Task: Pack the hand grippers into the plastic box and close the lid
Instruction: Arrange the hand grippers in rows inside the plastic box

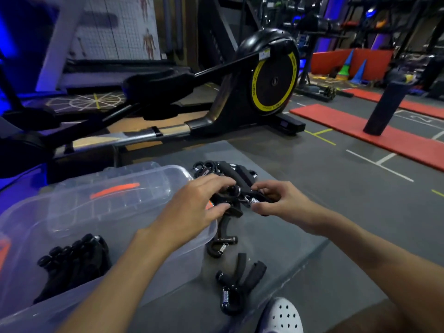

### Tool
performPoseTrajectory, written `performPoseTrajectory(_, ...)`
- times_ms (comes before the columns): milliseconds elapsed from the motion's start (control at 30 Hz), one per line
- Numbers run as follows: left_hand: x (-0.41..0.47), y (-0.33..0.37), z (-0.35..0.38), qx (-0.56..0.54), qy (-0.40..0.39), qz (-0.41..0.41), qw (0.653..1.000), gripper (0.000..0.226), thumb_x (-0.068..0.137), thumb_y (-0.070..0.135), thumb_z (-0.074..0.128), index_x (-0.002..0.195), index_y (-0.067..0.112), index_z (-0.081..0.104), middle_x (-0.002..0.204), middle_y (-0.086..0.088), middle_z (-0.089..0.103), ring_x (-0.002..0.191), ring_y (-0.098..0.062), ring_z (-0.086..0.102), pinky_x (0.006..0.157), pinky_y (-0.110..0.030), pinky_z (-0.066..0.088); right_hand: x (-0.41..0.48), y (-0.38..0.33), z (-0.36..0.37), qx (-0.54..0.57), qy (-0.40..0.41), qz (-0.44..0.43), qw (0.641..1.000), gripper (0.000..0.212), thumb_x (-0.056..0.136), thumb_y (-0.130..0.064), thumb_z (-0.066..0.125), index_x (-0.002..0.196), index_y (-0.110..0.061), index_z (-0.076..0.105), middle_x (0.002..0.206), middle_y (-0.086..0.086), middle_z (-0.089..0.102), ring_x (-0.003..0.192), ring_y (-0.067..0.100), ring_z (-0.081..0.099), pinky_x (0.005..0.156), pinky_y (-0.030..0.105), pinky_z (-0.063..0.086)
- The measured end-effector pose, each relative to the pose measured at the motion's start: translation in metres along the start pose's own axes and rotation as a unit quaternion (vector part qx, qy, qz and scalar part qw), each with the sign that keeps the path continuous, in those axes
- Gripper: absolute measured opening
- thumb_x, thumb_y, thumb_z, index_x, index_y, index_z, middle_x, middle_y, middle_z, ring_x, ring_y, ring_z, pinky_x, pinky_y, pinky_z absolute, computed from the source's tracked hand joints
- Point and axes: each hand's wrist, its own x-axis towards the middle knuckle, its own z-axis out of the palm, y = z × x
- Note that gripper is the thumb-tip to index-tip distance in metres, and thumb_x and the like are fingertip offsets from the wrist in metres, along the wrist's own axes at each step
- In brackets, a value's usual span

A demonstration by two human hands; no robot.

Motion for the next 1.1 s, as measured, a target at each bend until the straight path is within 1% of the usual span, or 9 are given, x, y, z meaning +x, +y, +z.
performPoseTrajectory(200, -0.013, -0.002, -0.024, -0.031, 0.023, -0.002, 0.999, 0.032, 0.082, 0.007, 0.076, 0.109, 0.021, 0.069, 0.098, 0.013, 0.065, 0.092, -0.003, 0.061, 0.084, -0.021, 0.048, 0.011, -0.022, 0.024, 0.024, -0.056, -0.013, 0.998, 0.029, 0.078, -0.014, 0.076, 0.105, -0.011, 0.068, 0.086, 0.009, 0.062, 0.08, 0.016, 0.056, 0.075, 0.031, 0.043)
performPoseTrajectory(333, -0.024, -0.006, -0.042, -0.038, 0.075, -0.031, 0.996, 0.026, 0.082, 0.008, 0.077, 0.104, 0.018, 0.07, 0.094, 0.01, 0.066, 0.087, -0.004, 0.062, 0.08, -0.012, 0.043, 0.024, -0.032, 0.039, 0.07, -0.021, -0.024, 0.997, 0.035, 0.078, -0.015, 0.08, 0.11, -0.015, 0.065, 0.095, 0.005, 0.072, 0.085, 0.016, 0.066, 0.08, 0.029, 0.051)
performPoseTrajectory(467, -0.031, -0.008, -0.056, -0.045, 0.151, -0.104, 0.982, 0.021, 0.08, 0.016, 0.08, 0.097, 0.024, 0.07, 0.083, 0.011, 0.068, 0.08, -0.009, 0.063, 0.074, -0.015, 0.047, 0.038, -0.048, 0.055, 0.11, 0.008, -0.059, 0.992, 0.069, 0.064, -0.022, 0.085, 0.126, -0.025, 0.054, 0.12, 0.009, 0.064, 0.106, 0.021, 0.067, 0.094, 0.04, 0.054)
performPoseTrajectory(533, -0.035, -0.008, -0.06, -0.076, 0.191, -0.153, 0.967, 0.017, 0.08, 0.02, 0.079, 0.092, 0.028, 0.07, 0.077, 0.008, 0.068, 0.077, -0.01, 0.064, 0.072, -0.02, 0.051, 0.044, -0.053, 0.067, 0.065, 0.024, -0.084, 0.994, 0.083, 0.059, -0.031, 0.087, 0.131, -0.034, 0.046, 0.125, 0.003, 0.055, 0.109, 0.018, 0.064, 0.094, 0.041, 0.054)
performPoseTrajectory(633, -0.039, -0.01, -0.063, -0.104, 0.228, -0.192, 0.949, 0.012, 0.082, 0.024, 0.078, 0.09, 0.028, 0.071, 0.077, 0.006, 0.07, 0.075, -0.01, 0.067, 0.071, -0.028, 0.056, 0.047, -0.062, 0.087, -0.055, 0.037, -0.128, 0.989, 0.093, 0.059, -0.041, 0.088, 0.137, -0.041, 0.036, 0.122, -0.007, 0.045, 0.11, 0.011, 0.054, 0.091, 0.028, 0.05)
performPoseTrajectory(700, -0.042, -0.011, -0.066, -0.105, 0.241, -0.207, 0.942, 0.011, 0.082, 0.025, 0.078, 0.09, 0.025, 0.071, 0.078, 0.006, 0.071, 0.076, -0.01, 0.068, 0.072, -0.03, 0.057, 0.046, -0.07, 0.101, -0.115, -0.015, -0.148, 0.982, 0.097, 0.062, -0.042, 0.088, 0.14, -0.042, 0.031, 0.127, -0.012, 0.042, 0.121, 0.005, 0.044, 0.099, 0.026, 0.042)
performPoseTrajectory(800, -0.049, -0.014, -0.072, -0.111, 0.263, -0.231, 0.93, 0.011, 0.082, 0.025, 0.077, 0.091, 0.024, 0.07, 0.077, 0.007, 0.071, 0.075, -0.007, 0.069, 0.072, -0.027, 0.058, 0.045, -0.079, 0.12, -0.195, -0.074, -0.171, 0.963, 0.104, 0.062, -0.044, 0.088, 0.144, -0.041, 0.025, 0.137, -0.019, 0.034, 0.134, 0.004, 0.025, 0.113, 0.035, 0.032)
performPoseTrajectory(933, -0.06, -0.021, -0.082, -0.111, 0.285, -0.248, 0.919, 0.012, 0.082, 0.027, 0.077, 0.089, 0.022, 0.07, 0.075, 0.007, 0.072, 0.072, -0.004, 0.069, 0.069, -0.026, 0.059, 0.05, -0.083, 0.138, -0.234, -0.09, -0.185, 0.95, 0.112, 0.059, -0.049, 0.086, 0.148, -0.041, 0.018, 0.13, -0.032, 0.027, 0.138, 0.004, 0.01, 0.117, 0.045, 0.024)
performPoseTrajectory(1100, -0.071, -0.028, -0.089, -0.112, 0.302, -0.273, 0.907, 0.012, 0.081, 0.028, 0.078, 0.086, 0.023, 0.068, 0.074, 0.008, 0.072, 0.071, -0.003, 0.069, 0.067, -0.022, 0.057, 0.058, -0.083, 0.155, -0.256, -0.102, -0.207, 0.939, 0.118, 0.057, -0.052, 0.085, 0.15, -0.039, 0.013, 0.137, -0.028, 0.023, 0.139, 0.002, 0.009, 0.115, 0.035, 0.022)
